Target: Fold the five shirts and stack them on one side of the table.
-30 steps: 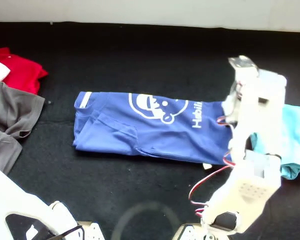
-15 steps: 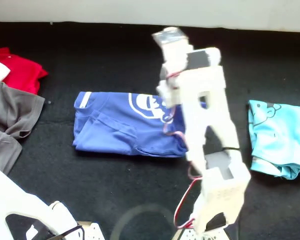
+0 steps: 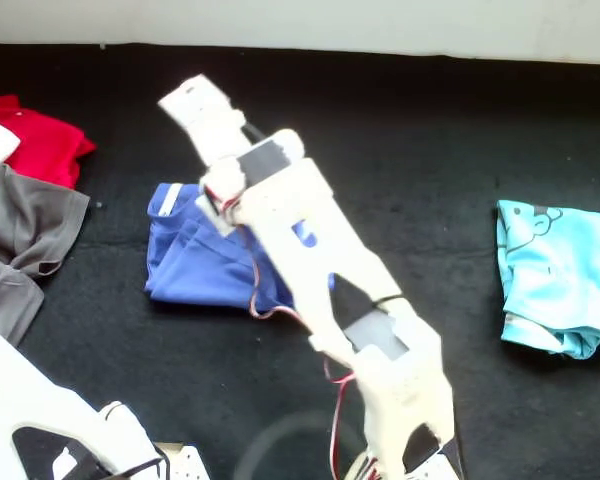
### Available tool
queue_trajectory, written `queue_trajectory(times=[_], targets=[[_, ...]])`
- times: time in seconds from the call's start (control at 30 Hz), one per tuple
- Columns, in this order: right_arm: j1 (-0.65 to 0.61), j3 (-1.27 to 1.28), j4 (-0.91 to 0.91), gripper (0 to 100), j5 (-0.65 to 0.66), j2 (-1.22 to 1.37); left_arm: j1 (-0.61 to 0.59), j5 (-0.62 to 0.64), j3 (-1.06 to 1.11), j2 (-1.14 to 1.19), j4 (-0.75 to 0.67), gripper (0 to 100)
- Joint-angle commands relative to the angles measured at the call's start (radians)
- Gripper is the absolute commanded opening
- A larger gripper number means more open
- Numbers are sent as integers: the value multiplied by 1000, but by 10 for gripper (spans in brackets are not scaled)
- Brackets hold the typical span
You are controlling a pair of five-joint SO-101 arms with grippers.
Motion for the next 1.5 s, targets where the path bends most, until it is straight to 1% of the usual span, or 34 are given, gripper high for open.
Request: queue_trajectory(times=[0.0, 0.17, 0.33, 0.43, 0.47, 0.57, 0.6, 0.67, 0.77, 0.87, 0.93, 1.03, 1.13, 1.27, 1.47], targets=[[-47, -51, -84, 9, -11, 16, 30, -3, -27, -24, -8, 8], [-54, -51, -165, 12, -6, 50, 41, -3, -22, -22, -8, 8], [-54, -51, -232, 13, -5, 81, 41, -3, 42, -27, -11, 8], [-54, -51, -274, 22, -5, 97, 39, -3, 45, -27, -9, 8], [-54, -51, -280, 46, -5, 102, 39, -3, 45, -27, -12, 8], [-67, -51, -277, 160, -11, 107, 39, -3, 45, -27, -15, 8], [-71, -59, -268, 183, -11, 105, 39, -5, 45, -27, -15, 8], [-71, -117, -208, 188, -11, 105, 39, -5, 45, -27, -15, 8], [-58, -249, -59, 190, -6, 110, 39, -5, 45, -27, -15, 8], [-7, -335, 93, 190, -6, 114, 39, -5, 45, -27, -15, 8], [44, -321, 147, 190, -8, 125, 39, -5, 45, -27, -15, 8], [107, -318, 200, 190, -9, 173, 39, -5, 48, -27, -14, 8], [139, -323, 234, 190, -11, 243, 39, -5, 51, -27, -12, 8], [150, -323, 234, 190, -11, 326, 39, -5, 47, -27, -9, 8], [131, -371, 226, 186, -11, 374, 35, -5, 45, -27, -9, 8]])
